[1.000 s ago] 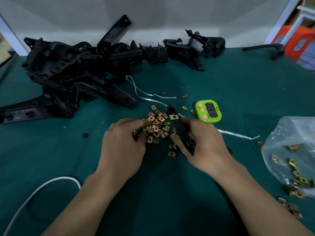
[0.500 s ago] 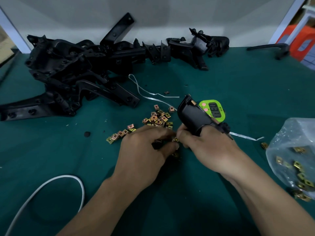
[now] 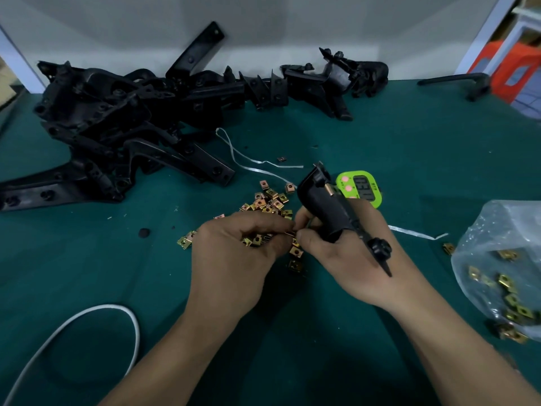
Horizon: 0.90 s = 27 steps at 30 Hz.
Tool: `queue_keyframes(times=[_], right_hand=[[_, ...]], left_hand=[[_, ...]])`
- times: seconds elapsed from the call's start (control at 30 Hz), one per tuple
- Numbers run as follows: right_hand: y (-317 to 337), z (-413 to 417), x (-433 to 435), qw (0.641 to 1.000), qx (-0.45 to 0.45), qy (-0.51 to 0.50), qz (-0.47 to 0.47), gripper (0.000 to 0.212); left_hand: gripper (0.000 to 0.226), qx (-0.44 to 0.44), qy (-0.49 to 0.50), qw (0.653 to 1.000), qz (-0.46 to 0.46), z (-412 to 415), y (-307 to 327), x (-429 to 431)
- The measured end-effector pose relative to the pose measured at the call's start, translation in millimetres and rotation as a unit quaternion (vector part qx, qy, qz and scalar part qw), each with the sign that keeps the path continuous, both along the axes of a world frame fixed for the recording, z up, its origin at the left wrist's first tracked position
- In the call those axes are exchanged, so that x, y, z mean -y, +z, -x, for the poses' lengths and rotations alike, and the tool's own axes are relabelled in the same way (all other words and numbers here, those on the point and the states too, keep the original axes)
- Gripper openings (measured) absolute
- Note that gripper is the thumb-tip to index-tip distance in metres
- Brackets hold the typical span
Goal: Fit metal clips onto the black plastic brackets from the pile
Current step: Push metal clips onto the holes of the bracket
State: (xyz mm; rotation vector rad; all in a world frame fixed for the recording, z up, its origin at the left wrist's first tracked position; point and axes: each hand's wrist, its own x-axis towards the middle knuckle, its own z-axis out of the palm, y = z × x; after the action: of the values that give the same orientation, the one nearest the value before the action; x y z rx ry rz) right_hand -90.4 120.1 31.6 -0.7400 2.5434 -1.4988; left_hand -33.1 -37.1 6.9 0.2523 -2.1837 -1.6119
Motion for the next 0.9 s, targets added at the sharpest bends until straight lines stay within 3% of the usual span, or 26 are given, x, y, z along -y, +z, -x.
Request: queue_keyframes(times=[0.4,0.7,0.8,0.9], right_hand=[[-4,3,-2,0.999,-0.030,-0.003,-0.024,0.018],[-16,4,1,0.992,-0.100,-0.017,-0.076,0.011],[-18,12,-3,0.980,-0.132,-0.061,-0.135,0.007],[-15,29,-4,0.947,-0.163,-0.132,-0.244,0.025]], left_hand=[[0.029,0.035,0.016,0.997,0.069,-1,-3,2],[0.042,0.008,-0.039,0.988,0.148,-2,-14,0],[0.039,0.014,-0.021,0.982,0.186,0,-13,1],[0.032,0.035,0.014,0.980,0.196,2,-13,5]])
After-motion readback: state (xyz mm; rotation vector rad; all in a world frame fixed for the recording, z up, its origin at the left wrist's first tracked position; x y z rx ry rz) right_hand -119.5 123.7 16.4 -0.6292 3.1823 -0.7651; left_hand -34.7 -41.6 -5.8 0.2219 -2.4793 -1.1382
